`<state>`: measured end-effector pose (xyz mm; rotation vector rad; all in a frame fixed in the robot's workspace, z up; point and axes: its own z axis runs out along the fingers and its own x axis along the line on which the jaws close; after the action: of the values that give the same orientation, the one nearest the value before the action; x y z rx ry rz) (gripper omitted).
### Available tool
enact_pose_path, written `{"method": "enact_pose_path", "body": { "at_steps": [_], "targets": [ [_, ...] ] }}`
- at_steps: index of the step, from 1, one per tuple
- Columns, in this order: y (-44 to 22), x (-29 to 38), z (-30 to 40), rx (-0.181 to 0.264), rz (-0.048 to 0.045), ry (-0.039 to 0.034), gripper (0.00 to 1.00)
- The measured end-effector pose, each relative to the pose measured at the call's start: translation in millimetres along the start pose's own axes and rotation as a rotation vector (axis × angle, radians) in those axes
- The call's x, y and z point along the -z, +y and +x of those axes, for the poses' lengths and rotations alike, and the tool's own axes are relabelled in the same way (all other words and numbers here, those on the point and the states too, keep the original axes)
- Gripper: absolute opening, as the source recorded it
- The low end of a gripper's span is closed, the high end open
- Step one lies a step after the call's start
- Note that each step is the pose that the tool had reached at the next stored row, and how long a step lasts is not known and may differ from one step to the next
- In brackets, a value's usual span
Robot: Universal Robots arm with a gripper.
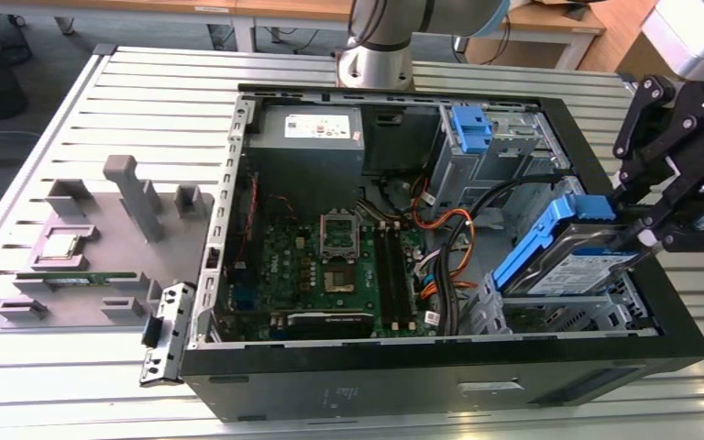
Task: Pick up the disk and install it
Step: 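Insert the disk into the insertion slot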
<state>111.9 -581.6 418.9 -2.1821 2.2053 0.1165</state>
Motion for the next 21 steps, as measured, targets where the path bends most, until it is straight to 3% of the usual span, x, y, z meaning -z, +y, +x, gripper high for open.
{"method": "enact_pose_path", "body": {
  "at_steps": [15, 21],
  "targets": [
    [-0.8, -26.9, 3.5, 0.0, 0.0, 0.0, 0.35],
    [-0.8, -27.6, 3.6, 0.001, 0.0, 0.0001, 0.35]
  ]
}}
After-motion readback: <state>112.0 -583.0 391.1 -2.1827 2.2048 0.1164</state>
